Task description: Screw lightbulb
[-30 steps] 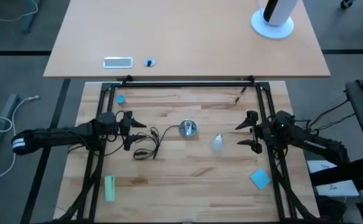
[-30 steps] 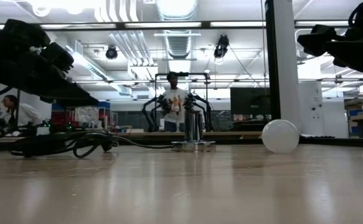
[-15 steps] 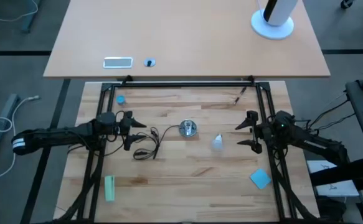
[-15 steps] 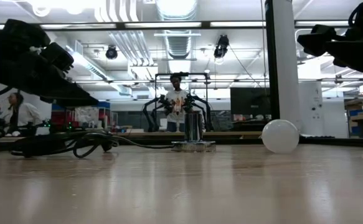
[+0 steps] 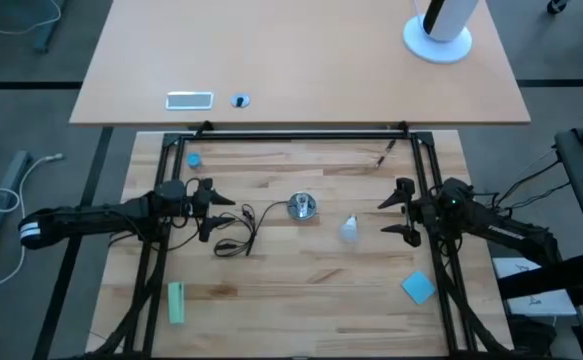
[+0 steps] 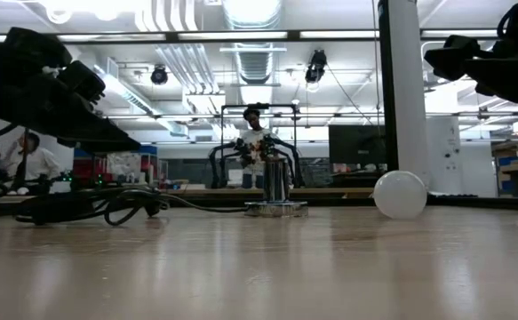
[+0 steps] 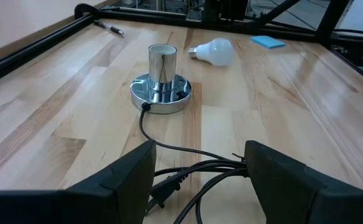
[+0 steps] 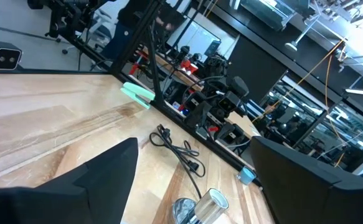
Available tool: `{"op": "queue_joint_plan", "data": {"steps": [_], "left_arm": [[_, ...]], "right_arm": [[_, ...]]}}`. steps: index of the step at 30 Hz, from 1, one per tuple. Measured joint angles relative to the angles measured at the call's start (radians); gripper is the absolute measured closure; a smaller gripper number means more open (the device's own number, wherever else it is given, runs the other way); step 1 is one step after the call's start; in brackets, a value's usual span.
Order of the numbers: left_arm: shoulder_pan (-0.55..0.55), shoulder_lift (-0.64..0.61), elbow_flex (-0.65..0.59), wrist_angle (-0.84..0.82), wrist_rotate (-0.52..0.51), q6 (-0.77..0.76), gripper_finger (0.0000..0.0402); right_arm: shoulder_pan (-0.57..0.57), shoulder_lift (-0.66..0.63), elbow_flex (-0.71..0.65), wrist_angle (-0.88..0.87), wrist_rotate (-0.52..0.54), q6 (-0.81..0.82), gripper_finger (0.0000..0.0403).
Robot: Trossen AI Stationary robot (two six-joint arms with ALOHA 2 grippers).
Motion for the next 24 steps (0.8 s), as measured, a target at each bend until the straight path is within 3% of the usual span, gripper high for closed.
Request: {"op": "queue_joint_plan", "data": {"steps": [24], "left_arm": [[0.001, 0.000, 0.000, 0.000, 0.000, 0.000, 0.0164]], "right_arm": [[0.000, 0.000, 0.000, 0.000, 0.000, 0.000, 0.0088]]}}
